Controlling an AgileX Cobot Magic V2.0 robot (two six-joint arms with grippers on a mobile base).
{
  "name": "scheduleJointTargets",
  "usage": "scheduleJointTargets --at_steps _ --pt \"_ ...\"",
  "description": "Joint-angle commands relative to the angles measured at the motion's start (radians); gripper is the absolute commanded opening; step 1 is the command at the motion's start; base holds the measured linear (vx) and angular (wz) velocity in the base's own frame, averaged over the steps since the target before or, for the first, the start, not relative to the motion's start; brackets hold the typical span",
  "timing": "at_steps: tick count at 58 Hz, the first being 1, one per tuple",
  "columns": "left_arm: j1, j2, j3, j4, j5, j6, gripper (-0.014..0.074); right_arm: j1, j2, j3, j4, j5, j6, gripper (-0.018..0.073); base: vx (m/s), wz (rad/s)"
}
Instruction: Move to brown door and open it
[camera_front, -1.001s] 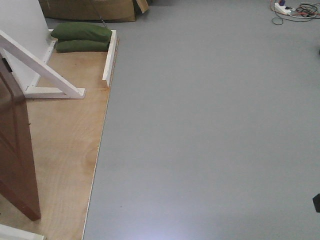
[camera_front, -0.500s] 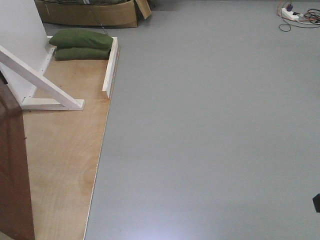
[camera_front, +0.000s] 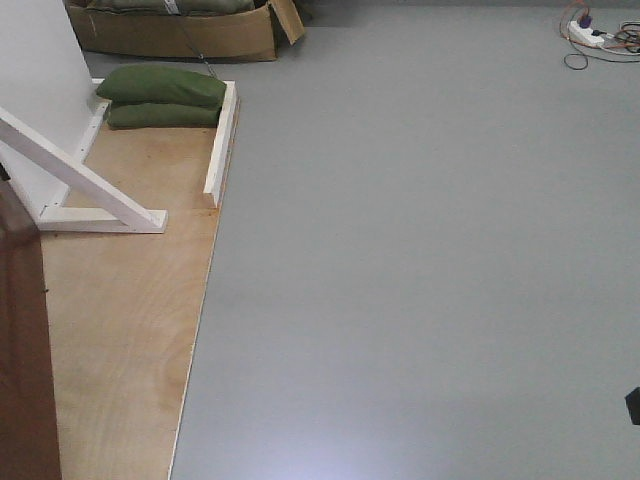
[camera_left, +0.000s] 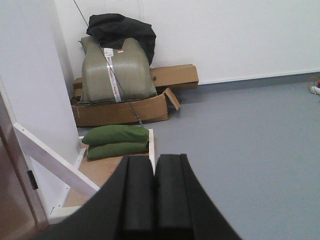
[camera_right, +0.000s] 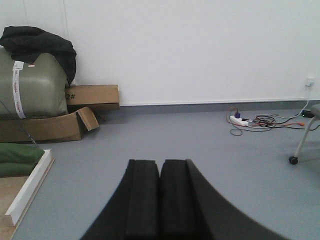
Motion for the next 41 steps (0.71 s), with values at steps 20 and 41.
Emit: scheduleJointTargets --at_steps 20,41 --pt "0.002 -0.014 -0.026 -0.005 -0.083 -0.009 -0.0003 -0.005 -0.013 0.005 -0.007 -0.077 -0.005 0.0 0.04 0.0" --pt "0.002 -0.014 -0.029 -0.005 -0.077 -0.009 -0.0003 -0.005 -0.013 0.005 -0.007 -0.077 -0.005 0.0 0.0 0.0"
